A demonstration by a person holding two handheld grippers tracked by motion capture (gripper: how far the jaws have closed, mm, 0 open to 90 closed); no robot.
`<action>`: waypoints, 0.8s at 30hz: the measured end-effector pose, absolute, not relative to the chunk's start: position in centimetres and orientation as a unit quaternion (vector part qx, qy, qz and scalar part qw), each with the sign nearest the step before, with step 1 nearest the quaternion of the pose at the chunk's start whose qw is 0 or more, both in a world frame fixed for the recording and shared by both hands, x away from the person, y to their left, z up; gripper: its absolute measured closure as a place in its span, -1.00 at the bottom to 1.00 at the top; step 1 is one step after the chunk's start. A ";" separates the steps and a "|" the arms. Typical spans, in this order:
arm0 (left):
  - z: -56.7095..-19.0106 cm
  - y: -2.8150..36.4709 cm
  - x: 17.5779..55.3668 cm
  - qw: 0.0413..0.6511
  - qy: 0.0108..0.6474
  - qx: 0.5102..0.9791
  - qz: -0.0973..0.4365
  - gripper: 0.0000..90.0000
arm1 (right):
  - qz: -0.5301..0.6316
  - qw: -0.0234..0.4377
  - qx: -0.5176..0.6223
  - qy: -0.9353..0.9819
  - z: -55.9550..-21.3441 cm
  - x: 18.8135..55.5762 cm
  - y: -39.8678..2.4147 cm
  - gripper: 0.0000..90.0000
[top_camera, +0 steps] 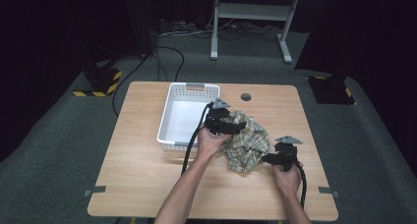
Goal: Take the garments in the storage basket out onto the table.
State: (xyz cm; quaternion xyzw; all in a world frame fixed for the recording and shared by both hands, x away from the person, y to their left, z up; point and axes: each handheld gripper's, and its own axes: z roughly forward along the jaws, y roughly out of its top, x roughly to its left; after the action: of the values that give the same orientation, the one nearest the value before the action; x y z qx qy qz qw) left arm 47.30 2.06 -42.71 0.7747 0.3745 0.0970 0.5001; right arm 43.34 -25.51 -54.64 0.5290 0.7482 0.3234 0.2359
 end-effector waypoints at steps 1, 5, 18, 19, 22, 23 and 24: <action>-42.7 2.1 47.3 0.498 0.372 0.777 0.099 -0.69 | 0.323 0.236 0.529 0.748 -54.6 43.3 -25.5 -0.74; -42.5 2.3 47.1 0.499 0.371 0.776 0.100 -0.75 | 0.323 0.236 0.529 0.748 -54.6 43.3 -25.5 -0.74; -41.5 3.8 46.5 0.513 0.374 0.764 0.112 -0.84 | 0.323 0.236 0.529 0.748 -54.6 43.3 -25.5 -0.74; -41.4 4.0 46.4 0.514 0.374 0.763 0.113 -0.84 | 0.323 0.236 0.529 0.748 -54.6 43.3 -25.5 -0.74; -41.4 4.4 46.3 0.515 0.376 0.762 0.115 -0.85 | 0.323 0.236 0.529 0.748 -54.6 43.3 -25.5 -0.74; -41.4 4.5 46.3 0.516 0.378 0.760 0.115 -0.85 | 0.324 0.236 0.529 0.748 -54.6 43.3 -25.5 -0.74; -41.3 4.7 46.3 0.518 0.379 0.758 0.115 -0.85 | 0.324 0.236 0.529 0.748 -54.6 43.3 -25.5 -0.74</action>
State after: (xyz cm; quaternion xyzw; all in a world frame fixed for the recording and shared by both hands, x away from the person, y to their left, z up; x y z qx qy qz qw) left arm 46.29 4.67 -41.34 0.7584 0.3793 0.1147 0.5175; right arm 43.35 -25.50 -54.64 0.5292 0.7481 0.3235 0.2358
